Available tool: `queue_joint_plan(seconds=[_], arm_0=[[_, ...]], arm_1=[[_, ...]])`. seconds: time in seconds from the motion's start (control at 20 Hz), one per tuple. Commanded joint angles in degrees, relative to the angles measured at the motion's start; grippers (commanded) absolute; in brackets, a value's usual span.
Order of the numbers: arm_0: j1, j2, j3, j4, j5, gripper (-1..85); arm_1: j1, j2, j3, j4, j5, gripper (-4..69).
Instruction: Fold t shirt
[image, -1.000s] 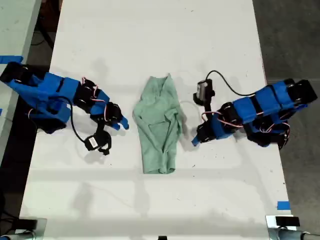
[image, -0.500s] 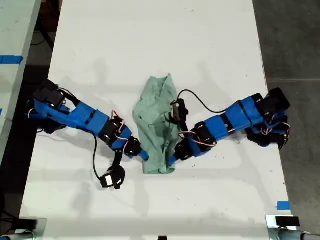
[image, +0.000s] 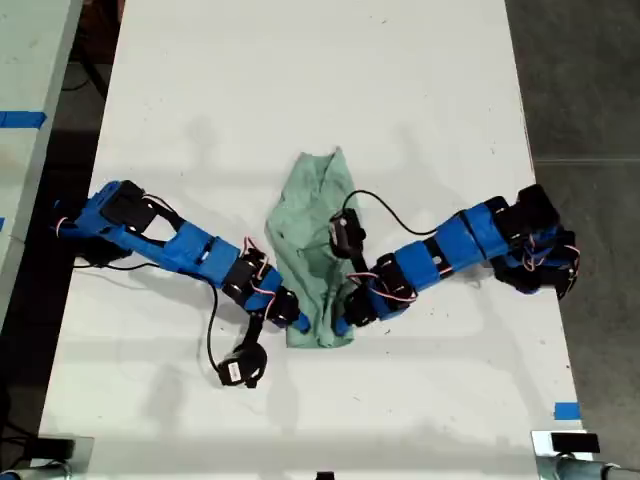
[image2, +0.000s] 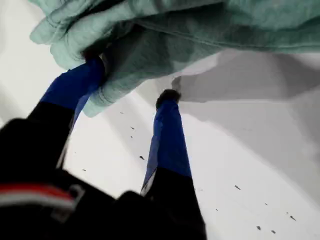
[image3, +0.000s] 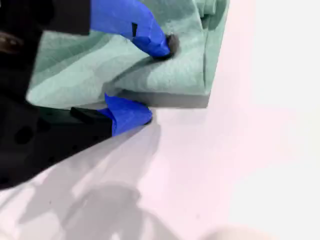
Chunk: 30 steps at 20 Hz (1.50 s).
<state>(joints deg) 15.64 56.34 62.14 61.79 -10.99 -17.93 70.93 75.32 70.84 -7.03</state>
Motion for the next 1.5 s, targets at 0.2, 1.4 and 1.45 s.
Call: queue_joint_plan(seconds=[0.2,1.4,1.45], arm_0=[[0.79,-0.35,-4.04,-3.69,1.49,-0.3],[-23.99,30.85,-0.88,17.58,20.04,-0.3],[-27.25,30.85,-0.7,19.07,21.62,-0.3]], arm_1=[[-0.88,-1.23,-6.42,-1.85,-0.79,23.1],[25.93,20.92,-19.95,18.72,-29.0,1.4],[29.44,21.62,-19.6,18.54,-31.64,1.4]])
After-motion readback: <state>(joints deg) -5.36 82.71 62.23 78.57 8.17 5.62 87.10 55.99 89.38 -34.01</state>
